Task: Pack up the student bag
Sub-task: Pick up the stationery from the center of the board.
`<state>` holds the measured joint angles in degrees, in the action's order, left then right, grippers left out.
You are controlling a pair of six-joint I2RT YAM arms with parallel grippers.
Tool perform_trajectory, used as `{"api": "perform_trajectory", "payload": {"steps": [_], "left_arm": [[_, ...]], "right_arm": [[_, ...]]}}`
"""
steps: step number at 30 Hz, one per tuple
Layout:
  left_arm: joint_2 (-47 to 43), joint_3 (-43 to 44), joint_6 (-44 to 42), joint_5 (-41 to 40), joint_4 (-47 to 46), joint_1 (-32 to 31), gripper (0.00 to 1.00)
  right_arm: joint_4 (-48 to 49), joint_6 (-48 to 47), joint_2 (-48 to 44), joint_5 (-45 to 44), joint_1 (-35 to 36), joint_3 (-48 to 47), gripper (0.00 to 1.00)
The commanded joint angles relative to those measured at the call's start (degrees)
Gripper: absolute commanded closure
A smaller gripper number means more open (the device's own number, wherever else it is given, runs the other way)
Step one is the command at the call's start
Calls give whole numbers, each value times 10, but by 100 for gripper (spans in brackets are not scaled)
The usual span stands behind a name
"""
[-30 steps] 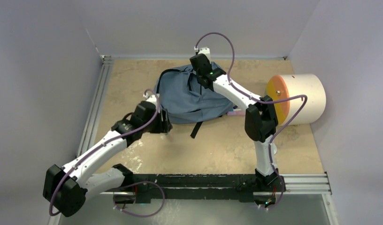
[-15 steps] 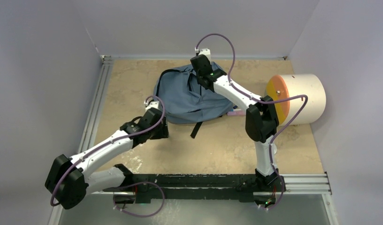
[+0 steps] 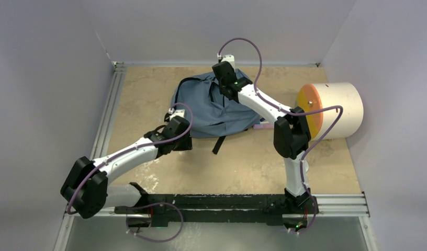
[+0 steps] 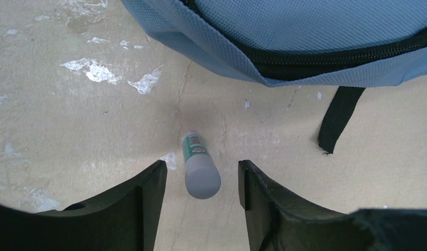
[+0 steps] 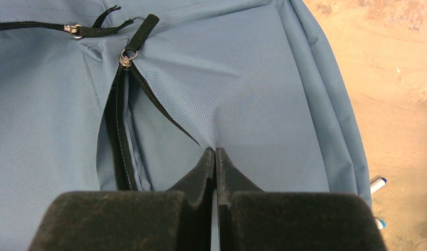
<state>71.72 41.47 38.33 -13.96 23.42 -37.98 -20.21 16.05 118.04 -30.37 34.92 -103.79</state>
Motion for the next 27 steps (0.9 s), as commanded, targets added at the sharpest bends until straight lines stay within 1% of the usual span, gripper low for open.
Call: {"api": "perform_trajectory", "payload": {"steps": [1,11,18,21,24,27], "left_arm": [[11,28,-23,-17,-25,-3,51],[25,36,-40,-32,-22,-3,66],[29,44,-52,-31,-19,-3,82],[16,53,-51,-26,-3,-3,89],[-23,66,-36,0,4,-3,91],[-73,72,-28,61,-51,-3,91]], "right_arm": [[2,5,-40,-3,-2,2,100],[1,2,-39,3,-2,2,100],[0,2,-37,7,-2,1,100],[-1,4,-40,1,-2,1,100],[3,9,-48,3,-2,5,100],[16,15,-59,21,-2,12,100]]}}
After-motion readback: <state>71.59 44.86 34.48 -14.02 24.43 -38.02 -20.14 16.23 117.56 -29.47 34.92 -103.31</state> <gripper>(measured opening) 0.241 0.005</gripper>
